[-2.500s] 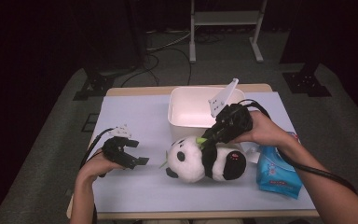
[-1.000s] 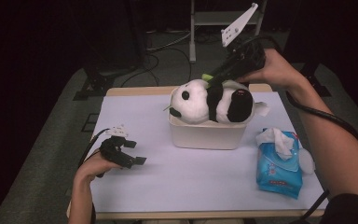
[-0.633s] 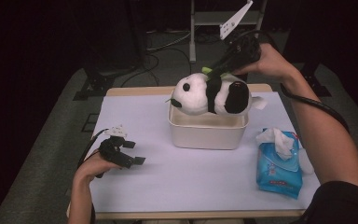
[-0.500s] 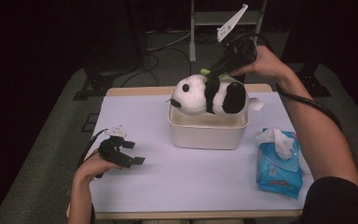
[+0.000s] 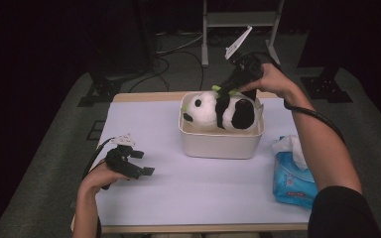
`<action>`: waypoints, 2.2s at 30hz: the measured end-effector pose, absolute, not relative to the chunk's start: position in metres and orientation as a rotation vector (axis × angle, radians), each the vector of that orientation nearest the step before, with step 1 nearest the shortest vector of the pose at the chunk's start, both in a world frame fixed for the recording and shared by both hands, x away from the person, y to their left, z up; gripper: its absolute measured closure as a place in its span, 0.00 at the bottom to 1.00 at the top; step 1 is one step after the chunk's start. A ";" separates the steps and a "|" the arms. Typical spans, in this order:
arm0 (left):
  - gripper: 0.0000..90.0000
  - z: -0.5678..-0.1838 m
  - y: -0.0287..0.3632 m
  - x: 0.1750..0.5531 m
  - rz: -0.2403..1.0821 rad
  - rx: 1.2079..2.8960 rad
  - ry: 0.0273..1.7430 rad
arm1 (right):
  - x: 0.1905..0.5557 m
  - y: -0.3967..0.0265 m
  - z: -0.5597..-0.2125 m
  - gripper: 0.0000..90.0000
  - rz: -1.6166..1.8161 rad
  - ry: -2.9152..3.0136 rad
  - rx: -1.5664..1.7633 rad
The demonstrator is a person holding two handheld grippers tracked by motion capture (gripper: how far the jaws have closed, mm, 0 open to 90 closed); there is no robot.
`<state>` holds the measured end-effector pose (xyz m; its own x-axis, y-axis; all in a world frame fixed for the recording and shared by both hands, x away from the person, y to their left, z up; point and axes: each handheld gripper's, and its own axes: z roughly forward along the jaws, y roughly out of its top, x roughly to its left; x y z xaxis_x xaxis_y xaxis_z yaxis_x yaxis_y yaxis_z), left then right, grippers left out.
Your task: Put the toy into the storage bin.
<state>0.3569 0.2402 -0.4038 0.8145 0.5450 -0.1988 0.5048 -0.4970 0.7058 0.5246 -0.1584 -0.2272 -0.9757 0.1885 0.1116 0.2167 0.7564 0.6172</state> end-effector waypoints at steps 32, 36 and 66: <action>0.12 -0.403 0.236 0.355 0.064 2.206 0.755 | 0.517 -0.147 -0.302 0.80 -0.924 -2.846 -0.364; 0.12 -0.403 0.235 0.355 0.062 2.208 0.750 | 0.516 -0.150 -0.306 0.77 -0.902 -2.836 -0.399; 0.11 -0.409 0.228 0.355 0.050 2.230 0.753 | 0.481 -0.209 -0.277 0.59 -1.029 -2.809 -0.509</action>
<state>0.3553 0.2281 -0.4092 0.8247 0.5320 -0.1920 0.5017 -0.5313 0.6827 0.4811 -0.2094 -0.2769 -0.9381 0.2737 0.2124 0.3462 0.7147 0.6078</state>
